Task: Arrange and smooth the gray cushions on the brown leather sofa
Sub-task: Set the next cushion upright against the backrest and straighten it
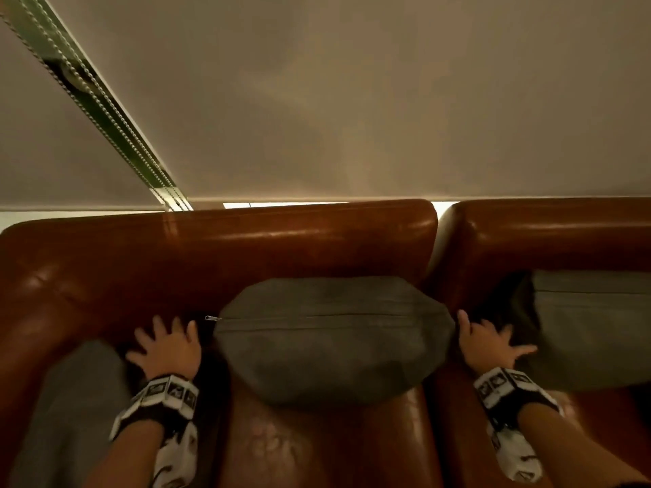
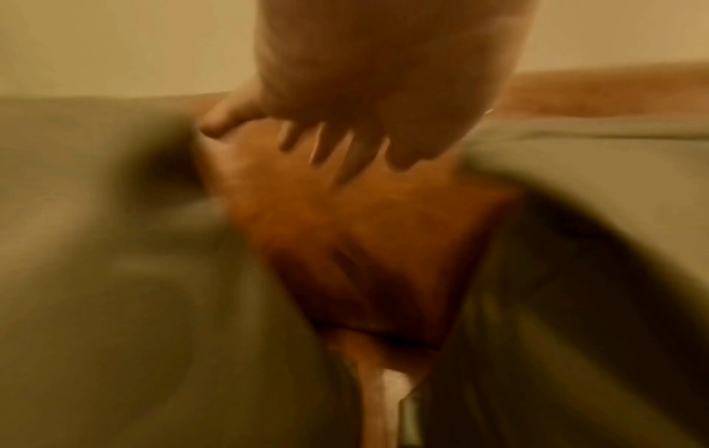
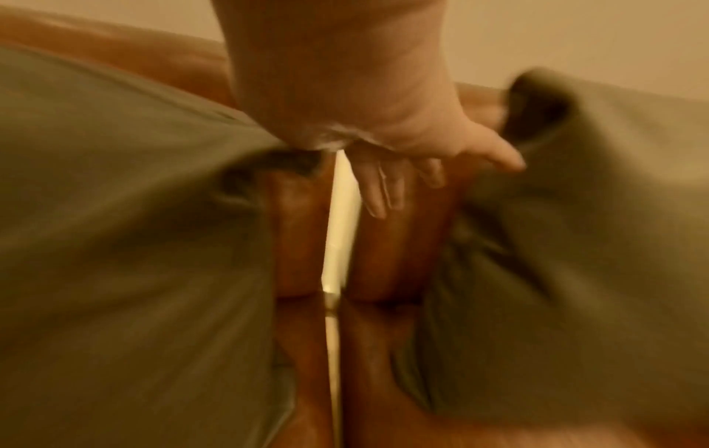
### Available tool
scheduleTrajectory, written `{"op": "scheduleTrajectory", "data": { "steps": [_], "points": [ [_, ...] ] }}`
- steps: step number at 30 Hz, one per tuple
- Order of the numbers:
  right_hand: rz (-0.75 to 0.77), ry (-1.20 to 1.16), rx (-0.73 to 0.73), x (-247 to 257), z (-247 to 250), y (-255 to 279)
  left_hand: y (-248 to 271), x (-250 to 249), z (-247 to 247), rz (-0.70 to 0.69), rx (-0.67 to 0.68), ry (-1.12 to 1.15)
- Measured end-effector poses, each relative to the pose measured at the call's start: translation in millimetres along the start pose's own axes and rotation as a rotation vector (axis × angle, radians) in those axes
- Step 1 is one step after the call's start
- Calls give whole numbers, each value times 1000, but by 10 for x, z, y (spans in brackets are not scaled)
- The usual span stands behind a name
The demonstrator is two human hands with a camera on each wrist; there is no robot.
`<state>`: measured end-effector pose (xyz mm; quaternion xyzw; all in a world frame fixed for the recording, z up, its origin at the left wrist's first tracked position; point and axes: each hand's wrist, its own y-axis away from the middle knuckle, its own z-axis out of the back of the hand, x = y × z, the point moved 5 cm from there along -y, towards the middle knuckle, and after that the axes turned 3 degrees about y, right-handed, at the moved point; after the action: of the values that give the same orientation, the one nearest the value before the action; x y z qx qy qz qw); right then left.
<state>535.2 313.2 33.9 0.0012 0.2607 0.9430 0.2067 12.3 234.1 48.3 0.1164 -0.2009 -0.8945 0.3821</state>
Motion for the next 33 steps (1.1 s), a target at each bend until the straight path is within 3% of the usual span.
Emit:
{"op": "scheduleTrajectory", "data": {
  "steps": [2,4,6,9,13,17,19,21,23,25,29,33],
  "points": [
    [51,-229,-20,-75,56,27,86,-6,106,-111,-82,233],
    [148,-515,-90,120,153,142,238,-221,107,-184,-51,482],
    [79,-720,-101,284,225,226,379,-447,92,-109,6,655],
    [-120,-948,-58,368,230,253,496,-591,156,83,-32,830],
    [-110,-1182,98,386,345,242,452,-556,239,133,34,979],
    [-97,-1468,415,320,358,284,351,-407,104,241,343,1361],
    [-63,-1320,382,310,286,220,327,-359,86,174,291,1167],
    [-30,-954,160,267,228,141,322,-335,116,88,72,860],
    [-21,-778,-38,283,272,220,482,-365,176,21,-125,797],
    [-25,-816,-109,307,275,306,634,-417,182,-6,-245,860],
    [-61,-966,-31,293,202,372,746,-492,28,-57,-178,806],
    [-45,-1411,258,306,181,350,579,-390,30,98,-70,1121]
  ]
}}
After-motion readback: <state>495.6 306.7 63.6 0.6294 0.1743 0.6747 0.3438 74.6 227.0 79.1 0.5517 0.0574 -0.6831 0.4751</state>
